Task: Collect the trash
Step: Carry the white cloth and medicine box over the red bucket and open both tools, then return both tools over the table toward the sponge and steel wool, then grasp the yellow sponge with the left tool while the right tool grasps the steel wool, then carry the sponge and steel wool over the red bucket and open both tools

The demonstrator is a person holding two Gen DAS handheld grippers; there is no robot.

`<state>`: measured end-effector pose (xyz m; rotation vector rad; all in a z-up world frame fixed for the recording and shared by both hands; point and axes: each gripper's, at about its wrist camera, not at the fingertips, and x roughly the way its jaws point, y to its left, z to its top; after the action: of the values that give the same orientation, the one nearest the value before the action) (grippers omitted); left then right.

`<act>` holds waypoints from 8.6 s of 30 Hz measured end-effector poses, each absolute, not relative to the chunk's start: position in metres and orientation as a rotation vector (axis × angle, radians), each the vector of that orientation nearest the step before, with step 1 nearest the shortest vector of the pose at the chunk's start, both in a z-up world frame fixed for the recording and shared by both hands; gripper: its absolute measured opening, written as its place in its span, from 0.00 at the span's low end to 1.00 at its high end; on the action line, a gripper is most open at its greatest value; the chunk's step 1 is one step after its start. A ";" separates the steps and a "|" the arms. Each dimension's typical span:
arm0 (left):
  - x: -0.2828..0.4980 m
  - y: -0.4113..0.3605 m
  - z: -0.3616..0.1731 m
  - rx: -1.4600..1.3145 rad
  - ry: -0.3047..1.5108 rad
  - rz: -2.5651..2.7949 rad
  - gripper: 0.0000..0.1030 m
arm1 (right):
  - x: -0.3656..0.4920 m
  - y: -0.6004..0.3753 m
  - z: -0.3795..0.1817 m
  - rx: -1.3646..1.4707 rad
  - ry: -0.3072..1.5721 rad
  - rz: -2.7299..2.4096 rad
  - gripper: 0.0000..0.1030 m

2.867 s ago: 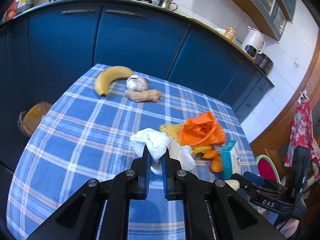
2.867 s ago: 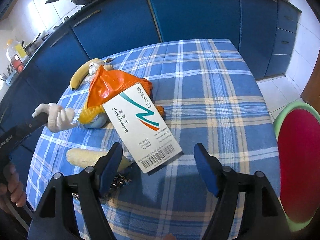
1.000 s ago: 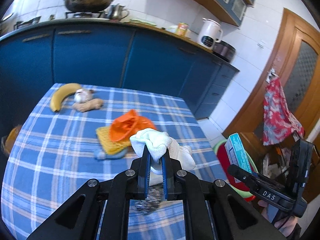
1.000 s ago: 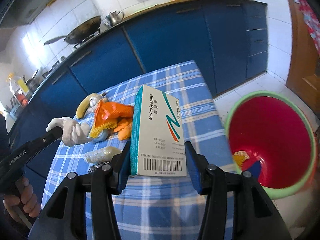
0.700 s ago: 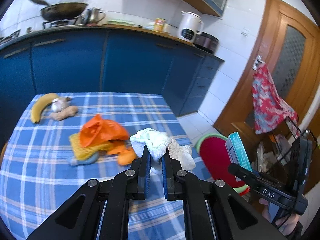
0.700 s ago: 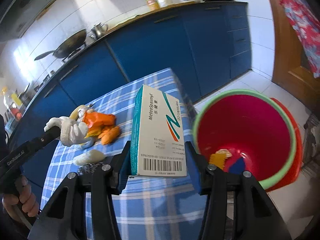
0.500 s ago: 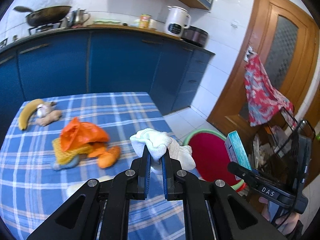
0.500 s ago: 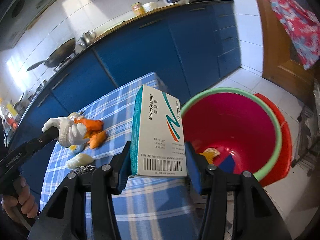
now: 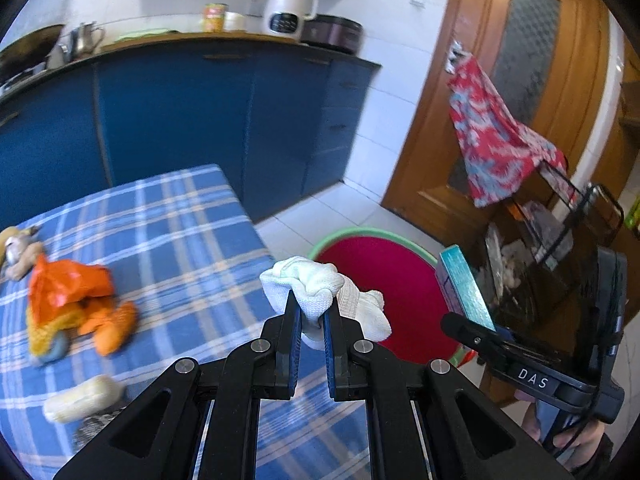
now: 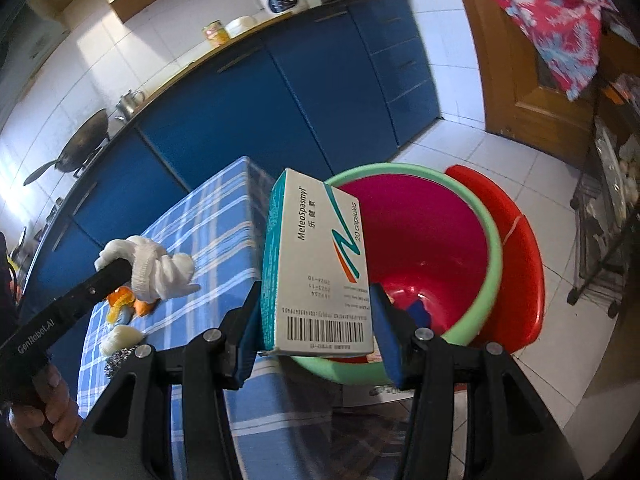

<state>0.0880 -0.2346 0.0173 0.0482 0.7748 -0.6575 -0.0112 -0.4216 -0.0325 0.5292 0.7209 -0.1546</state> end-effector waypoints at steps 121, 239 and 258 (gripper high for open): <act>0.150 -0.033 -0.065 -0.197 0.946 -0.324 0.39 | 0.023 -0.301 -0.041 0.441 0.862 -0.007 0.63; 0.056 0.047 0.021 -0.314 0.656 -0.228 0.02 | 0.043 -0.155 -0.043 0.243 0.901 0.244 0.26; 0.064 -0.053 0.054 -0.176 0.646 -0.397 0.02 | -0.007 -0.271 0.024 0.361 0.673 0.072 0.26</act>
<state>0.0642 -0.0530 0.0539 -0.1759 0.6463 -0.3970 -0.0066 -0.2711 0.0237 0.3613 0.6727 0.0719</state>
